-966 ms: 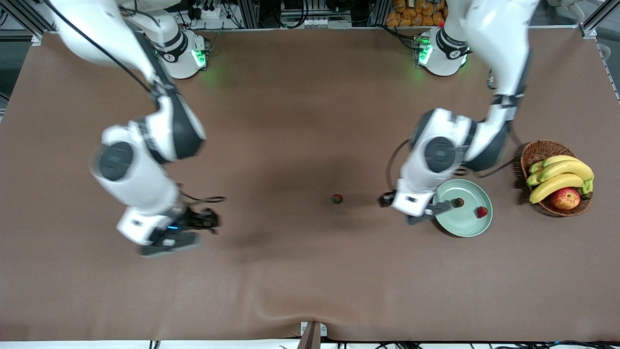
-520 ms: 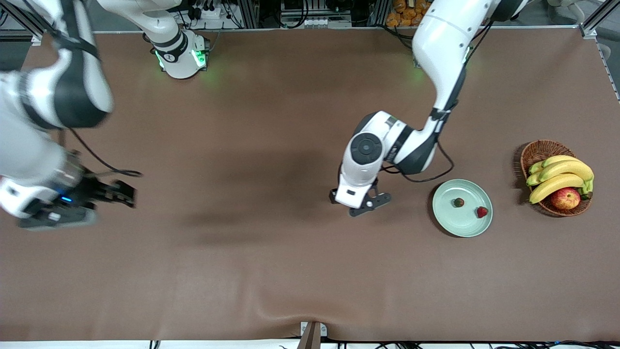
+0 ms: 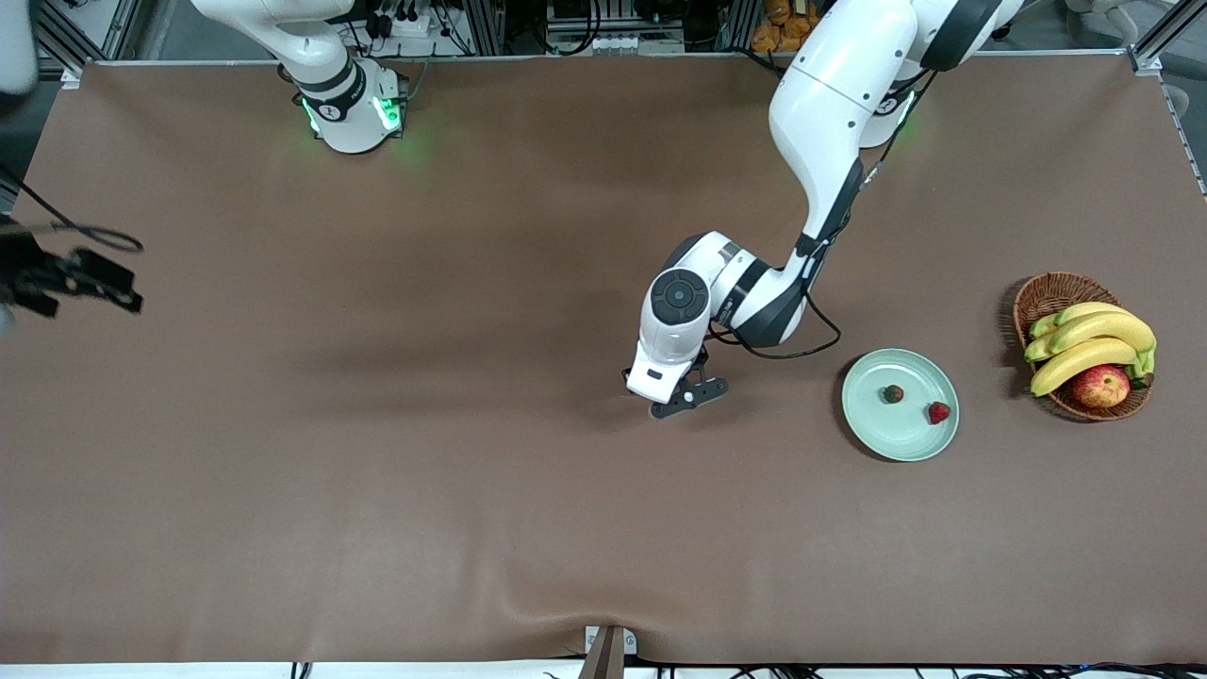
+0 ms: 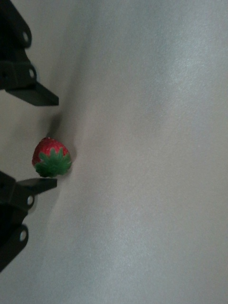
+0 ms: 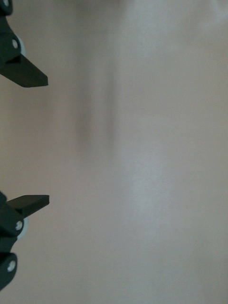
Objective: Collect all strawberries into plate
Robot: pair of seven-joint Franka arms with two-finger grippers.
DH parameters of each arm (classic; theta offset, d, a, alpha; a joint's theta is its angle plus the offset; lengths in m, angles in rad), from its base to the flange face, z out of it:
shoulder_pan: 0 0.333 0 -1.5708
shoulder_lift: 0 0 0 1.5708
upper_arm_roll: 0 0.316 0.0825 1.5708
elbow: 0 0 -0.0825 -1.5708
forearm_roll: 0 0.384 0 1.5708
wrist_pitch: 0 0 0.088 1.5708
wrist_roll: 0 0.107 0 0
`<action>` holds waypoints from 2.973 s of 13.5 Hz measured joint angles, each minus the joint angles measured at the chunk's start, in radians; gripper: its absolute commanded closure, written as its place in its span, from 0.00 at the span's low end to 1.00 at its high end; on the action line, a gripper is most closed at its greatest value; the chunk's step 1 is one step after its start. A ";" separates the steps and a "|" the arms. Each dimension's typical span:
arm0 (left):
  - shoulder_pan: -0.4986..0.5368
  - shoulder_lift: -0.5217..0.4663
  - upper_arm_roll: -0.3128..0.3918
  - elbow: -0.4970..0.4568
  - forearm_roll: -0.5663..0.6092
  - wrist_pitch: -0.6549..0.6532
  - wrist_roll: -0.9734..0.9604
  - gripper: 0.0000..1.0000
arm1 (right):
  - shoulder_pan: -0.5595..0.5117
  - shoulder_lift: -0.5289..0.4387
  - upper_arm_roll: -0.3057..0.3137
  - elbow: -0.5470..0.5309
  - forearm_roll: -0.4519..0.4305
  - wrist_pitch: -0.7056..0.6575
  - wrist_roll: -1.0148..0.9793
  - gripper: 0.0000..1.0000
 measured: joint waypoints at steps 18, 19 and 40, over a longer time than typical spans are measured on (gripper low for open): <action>0.279 -0.211 0.051 0.035 0.006 -0.289 0.553 1.00 | -0.043 -0.050 0.040 -0.029 -0.001 -0.105 0.026 0.00; 0.314 -0.220 0.051 0.024 0.006 -0.312 0.620 1.00 | -0.044 -0.050 0.040 -0.029 -0.001 -0.106 0.026 0.00; 0.579 -0.315 0.037 -0.044 0.008 -0.418 1.094 0.00 | -0.075 -0.036 0.040 -0.031 0.004 -0.070 0.074 0.00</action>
